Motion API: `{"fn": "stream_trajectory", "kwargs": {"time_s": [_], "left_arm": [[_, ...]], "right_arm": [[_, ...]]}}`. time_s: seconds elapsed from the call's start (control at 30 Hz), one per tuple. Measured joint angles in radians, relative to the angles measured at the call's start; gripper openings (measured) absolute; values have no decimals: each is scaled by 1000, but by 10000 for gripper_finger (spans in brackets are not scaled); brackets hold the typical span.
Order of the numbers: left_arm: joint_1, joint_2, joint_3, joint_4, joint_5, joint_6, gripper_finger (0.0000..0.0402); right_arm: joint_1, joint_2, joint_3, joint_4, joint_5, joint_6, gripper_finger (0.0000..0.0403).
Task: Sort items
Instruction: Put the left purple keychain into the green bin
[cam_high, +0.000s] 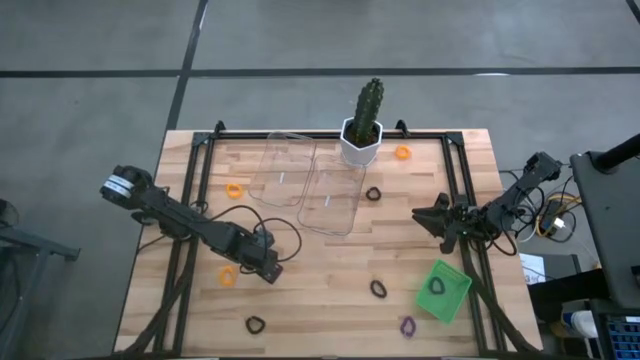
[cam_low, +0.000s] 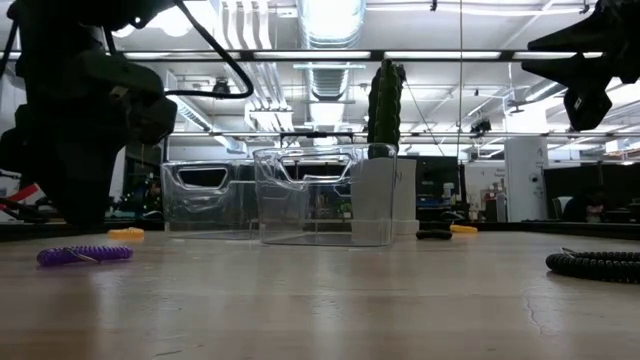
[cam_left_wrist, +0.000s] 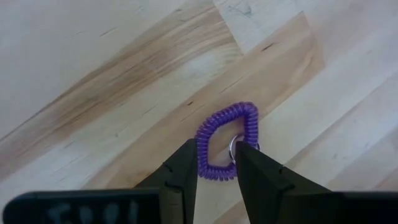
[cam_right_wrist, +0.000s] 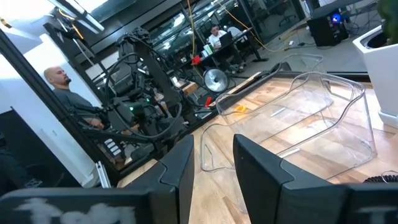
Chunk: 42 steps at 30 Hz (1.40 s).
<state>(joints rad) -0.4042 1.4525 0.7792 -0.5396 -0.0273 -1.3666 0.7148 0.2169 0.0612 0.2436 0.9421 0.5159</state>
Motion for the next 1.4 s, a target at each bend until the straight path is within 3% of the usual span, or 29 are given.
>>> {"fn": "stream_trajectory", "kwargs": {"time_s": [0.57, 1.23, 1.4], "left_arm": [[0, 3, -43, 52, 7, -24, 101], [-1, 176, -26, 51, 49, -94, 101], [-1, 212, -23, 30, 49, -125, 83]], "right_arm": [[0, 0, 0, 0, 0, 0, 107], [0, 0, 0, -2, 0, 0, 107], [0, 0, 0, -2, 0, 0, 107]]}}
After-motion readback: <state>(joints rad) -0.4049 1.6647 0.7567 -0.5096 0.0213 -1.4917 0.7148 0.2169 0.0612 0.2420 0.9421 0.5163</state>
